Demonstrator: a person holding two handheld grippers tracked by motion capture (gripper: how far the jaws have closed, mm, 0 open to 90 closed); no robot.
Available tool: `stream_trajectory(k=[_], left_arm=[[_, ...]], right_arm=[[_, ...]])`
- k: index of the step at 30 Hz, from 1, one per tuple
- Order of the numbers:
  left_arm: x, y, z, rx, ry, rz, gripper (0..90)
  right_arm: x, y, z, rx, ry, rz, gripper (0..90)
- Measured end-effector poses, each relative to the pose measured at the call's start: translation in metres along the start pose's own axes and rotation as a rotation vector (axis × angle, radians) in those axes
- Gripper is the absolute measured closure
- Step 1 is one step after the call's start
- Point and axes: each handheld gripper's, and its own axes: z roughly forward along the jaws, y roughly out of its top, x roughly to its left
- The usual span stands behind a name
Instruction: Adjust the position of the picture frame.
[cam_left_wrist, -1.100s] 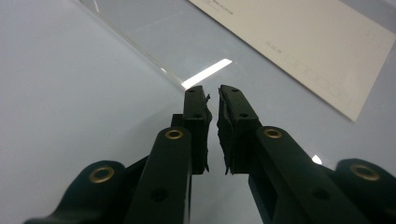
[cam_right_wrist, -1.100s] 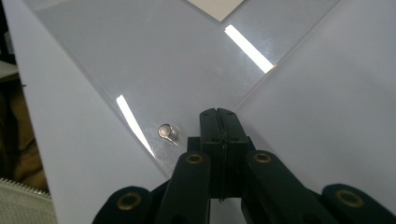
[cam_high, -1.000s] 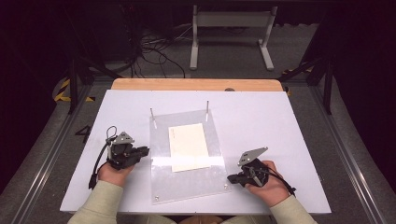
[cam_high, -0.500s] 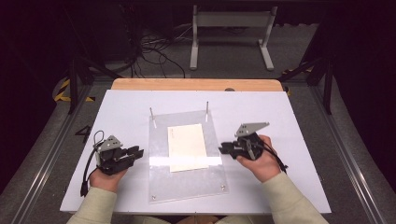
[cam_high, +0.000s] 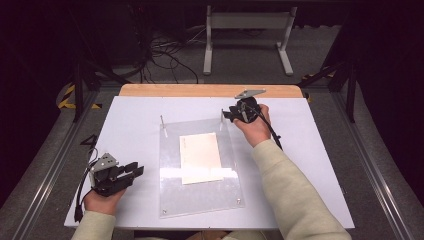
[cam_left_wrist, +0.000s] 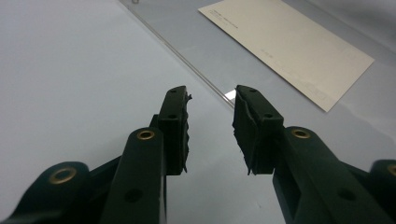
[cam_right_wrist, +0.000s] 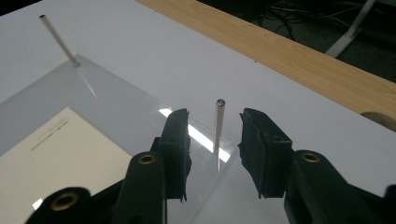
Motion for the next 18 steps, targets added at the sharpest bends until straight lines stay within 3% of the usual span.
stream_trajectory(k=[5,7,9,12,18], left_arm=[[-0.001,-0.001,0.000,0.003,0.000,0.008,64.7],[-0.002,-0.001,0.001,0.002,-0.003,0.009,64.6],[-0.002,-0.001,0.002,0.006,-0.010,0.005,64.6],[-0.004,-0.002,0.008,0.022,-0.026,0.006,64.6],[-0.014,-0.004,0.025,0.129,-0.070,0.032,68.5]], right_arm=[[-0.003,0.001,0.027,0.009,-0.014,-0.016,59.3],[-0.003,-0.001,0.038,0.031,-0.016,-0.040,67.4],[-0.002,0.000,0.043,0.057,-0.024,-0.072,83.0],[0.001,0.005,0.042,0.081,-0.026,-0.091,84.2],[-0.003,0.004,0.020,0.128,-0.033,-0.102,84.7]])
